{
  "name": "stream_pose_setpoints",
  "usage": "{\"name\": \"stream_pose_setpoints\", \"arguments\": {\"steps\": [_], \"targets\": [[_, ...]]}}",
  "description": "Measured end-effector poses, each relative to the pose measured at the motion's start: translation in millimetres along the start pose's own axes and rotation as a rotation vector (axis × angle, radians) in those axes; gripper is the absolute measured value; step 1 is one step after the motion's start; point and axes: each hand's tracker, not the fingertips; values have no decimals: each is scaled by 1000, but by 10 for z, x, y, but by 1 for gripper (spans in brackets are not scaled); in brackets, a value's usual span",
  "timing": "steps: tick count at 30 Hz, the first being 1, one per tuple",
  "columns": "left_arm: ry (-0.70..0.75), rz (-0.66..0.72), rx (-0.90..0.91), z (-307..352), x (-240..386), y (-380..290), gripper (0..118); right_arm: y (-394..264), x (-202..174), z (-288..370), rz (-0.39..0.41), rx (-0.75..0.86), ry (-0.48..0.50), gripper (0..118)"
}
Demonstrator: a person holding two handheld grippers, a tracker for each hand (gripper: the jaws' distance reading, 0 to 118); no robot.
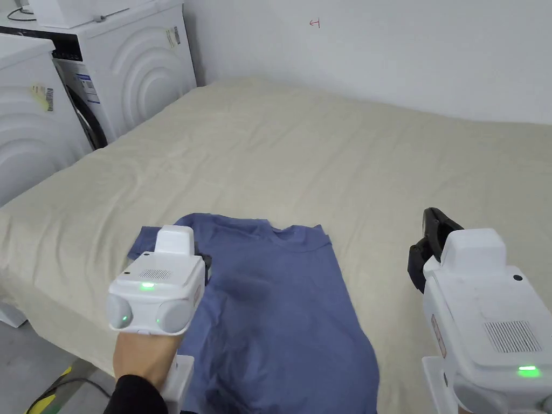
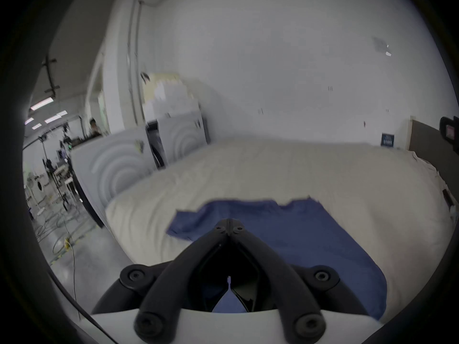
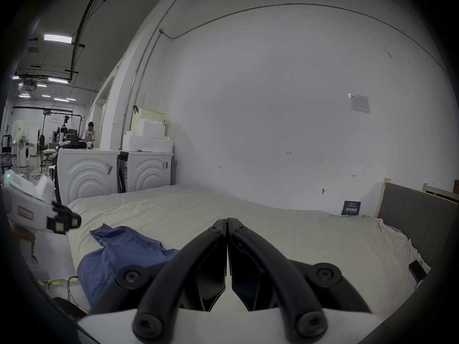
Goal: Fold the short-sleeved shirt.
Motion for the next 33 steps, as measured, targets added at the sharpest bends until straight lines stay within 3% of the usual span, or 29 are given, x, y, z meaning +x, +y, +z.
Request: {"name": "stream_pose_setpoints", "arguments": {"steps": [3,5,8,10,13,19,22,24,28,33], "targets": [[-41,-14,-208,-410,117,23,7,-47,81,-38,1,-19,-19,0],[-83,34,-282,-634,147,3,22,-83,129,-61,1,-31,-31,0],[-145,84,-395,-927,201,-63,70,-151,214,-95,-5,-51,-53,0],[-137,50,-446,-1028,309,-128,95,-200,275,-117,-1,-64,-71,0],[-107,43,-521,-1197,406,-211,100,-261,357,-138,-5,-85,-91,0],[-58,40,-645,-1511,480,-418,97,-371,476,-104,-12,-117,-118,0],[-111,130,-640,-1497,433,-419,71,-414,519,-63,-8,-131,-125,0],[-99,130,-637,-1468,427,-380,67,-432,550,-32,-9,-137,-131,0],[-131,51,-610,-1401,460,-383,2,-442,620,31,-30,-142,-146,0],[-166,60,-577,-1231,418,-372,0,-401,696,130,-33,-129,-158,0]]}}
